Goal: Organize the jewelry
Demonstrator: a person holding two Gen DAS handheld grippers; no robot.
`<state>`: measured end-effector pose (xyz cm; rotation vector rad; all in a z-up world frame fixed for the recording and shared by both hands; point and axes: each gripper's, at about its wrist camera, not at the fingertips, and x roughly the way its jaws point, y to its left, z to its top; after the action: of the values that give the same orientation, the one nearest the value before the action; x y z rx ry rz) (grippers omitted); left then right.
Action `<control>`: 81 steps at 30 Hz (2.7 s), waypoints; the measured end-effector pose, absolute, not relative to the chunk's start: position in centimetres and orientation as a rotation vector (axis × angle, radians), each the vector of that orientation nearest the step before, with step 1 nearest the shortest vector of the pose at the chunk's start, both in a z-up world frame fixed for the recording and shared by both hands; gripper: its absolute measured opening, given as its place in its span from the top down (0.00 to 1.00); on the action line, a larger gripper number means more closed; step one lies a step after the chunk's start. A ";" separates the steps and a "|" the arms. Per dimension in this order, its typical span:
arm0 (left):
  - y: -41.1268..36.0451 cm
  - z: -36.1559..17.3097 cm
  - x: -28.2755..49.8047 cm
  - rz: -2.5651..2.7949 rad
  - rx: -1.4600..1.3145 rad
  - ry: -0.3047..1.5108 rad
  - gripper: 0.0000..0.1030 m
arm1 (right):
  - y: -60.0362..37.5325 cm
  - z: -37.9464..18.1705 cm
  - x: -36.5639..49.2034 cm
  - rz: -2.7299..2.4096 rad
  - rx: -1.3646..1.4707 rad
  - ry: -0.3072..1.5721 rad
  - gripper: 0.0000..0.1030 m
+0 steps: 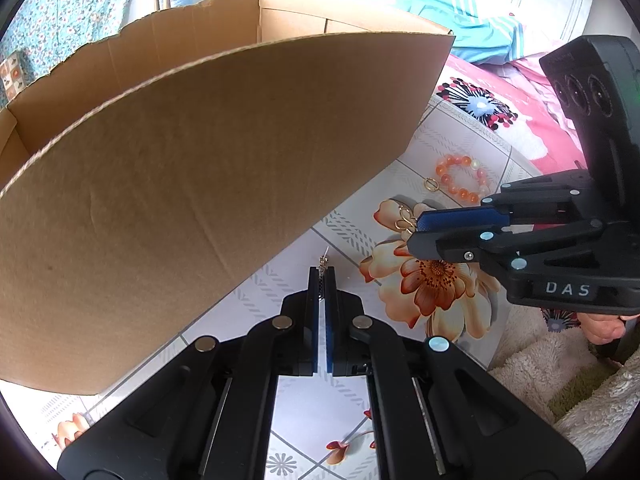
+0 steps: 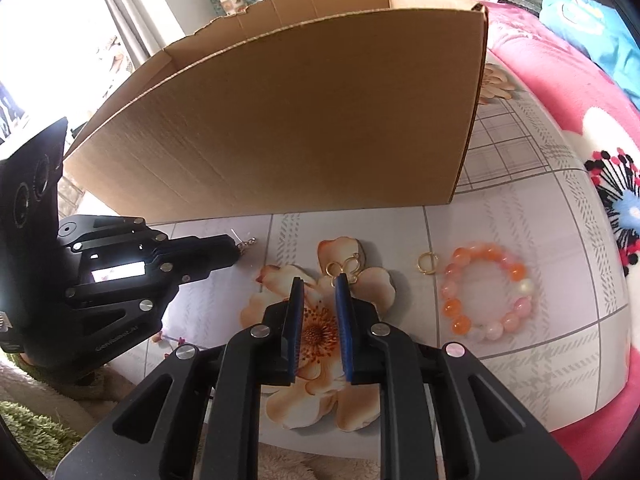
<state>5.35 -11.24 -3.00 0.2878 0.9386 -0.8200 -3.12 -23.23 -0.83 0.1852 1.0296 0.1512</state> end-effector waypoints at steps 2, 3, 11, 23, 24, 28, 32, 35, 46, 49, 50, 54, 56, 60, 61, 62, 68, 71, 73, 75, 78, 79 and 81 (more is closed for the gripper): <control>-11.3 -3.0 5.4 -0.820 0.287 0.939 0.98 | -23.5 -0.6 -3.3 0.133 0.174 1.014 0.83; -11.3 -3.0 5.4 -0.820 0.287 0.939 0.98 | -23.6 -0.5 -3.5 0.125 0.169 1.008 0.80; -11.3 -3.0 5.4 -0.818 0.286 0.940 0.98 | -23.4 -1.1 -3.3 0.149 0.180 1.020 0.75; -11.5 -3.0 5.3 -0.820 0.288 0.939 0.98 | -22.8 -0.7 -3.1 0.105 0.038 0.979 0.75; -11.5 -3.0 5.3 -0.821 0.288 0.939 0.98 | -22.8 -0.6 -3.0 0.109 0.019 0.977 0.75; -11.6 -3.0 5.3 -0.823 0.291 0.937 0.98 | -22.7 -1.1 -2.5 0.178 -0.051 0.983 0.75; -11.7 -3.0 5.3 -0.825 0.293 0.936 0.98 | -22.1 -1.0 -2.0 0.259 -0.130 0.997 0.75; -11.7 -3.0 5.3 -0.824 0.293 0.936 0.98 | -21.7 -0.9 -2.0 0.302 -0.186 1.001 0.75; -11.9 -3.0 5.4 -0.824 0.293 0.936 0.98 | -23.0 -0.8 -1.7 0.364 -0.156 1.006 0.82; -11.9 -3.0 5.4 -0.824 0.294 0.935 0.98 | -23.8 -0.7 -2.3 0.369 -0.124 1.011 0.95; -11.9 -3.0 5.4 -0.824 0.295 0.935 0.98 | -23.9 -0.6 -2.4 0.366 -0.124 1.010 0.95; -11.9 -3.0 5.4 -0.825 0.296 0.934 0.98 | -24.2 -0.2 -2.9 0.360 -0.119 1.016 0.95; -11.9 -3.0 5.4 -0.824 0.297 0.933 0.98 | -24.4 0.2 -3.1 0.357 -0.127 1.013 0.93; -11.9 -3.0 5.5 -0.821 0.297 0.934 0.98 | -24.5 0.5 -3.2 0.335 -0.098 1.005 0.89; -11.9 -3.0 5.5 -0.822 0.297 0.934 0.98 | -24.7 0.6 -3.1 0.320 -0.090 1.005 0.89; -11.9 -3.0 5.5 -0.823 0.297 0.934 0.98 | -24.9 0.5 -3.2 0.294 -0.087 1.008 0.89; -11.9 -3.0 5.6 -0.824 0.301 0.934 0.98 | -23.6 -0.2 -3.9 0.237 -0.091 1.018 0.89; -11.9 -2.9 5.6 -0.824 0.303 0.933 0.98 | -22.3 -0.5 -4.7 0.237 -0.104 1.018 0.89; -11.9 -2.9 5.7 -0.824 0.301 0.934 0.98 | -21.9 -0.5 -4.9 0.245 -0.083 1.026 0.89; -11.8 -3.0 5.7 -0.823 0.300 0.934 0.98 | -21.8 -0.5 -5.2 0.245 -0.068 1.031 0.88; -11.8 -2.9 5.7 -0.822 0.298 0.934 0.98 | -21.5 -0.4 -5.7 0.246 -0.048 1.033 0.88; -11.7 -2.9 5.7 -0.823 0.298 0.934 0.98 | -21.6 -0.4 -5.7 0.244 -0.043 1.032 0.87; -11.8 -2.9 5.7 -0.824 0.300 0.934 0.98 | -22.2 -0.4 -5.7 0.231 -0.027 1.022 0.75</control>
<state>5.67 -11.78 -2.93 0.3002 0.9341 -0.8237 -5.71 -22.16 -0.43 -0.0265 1.0218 0.2306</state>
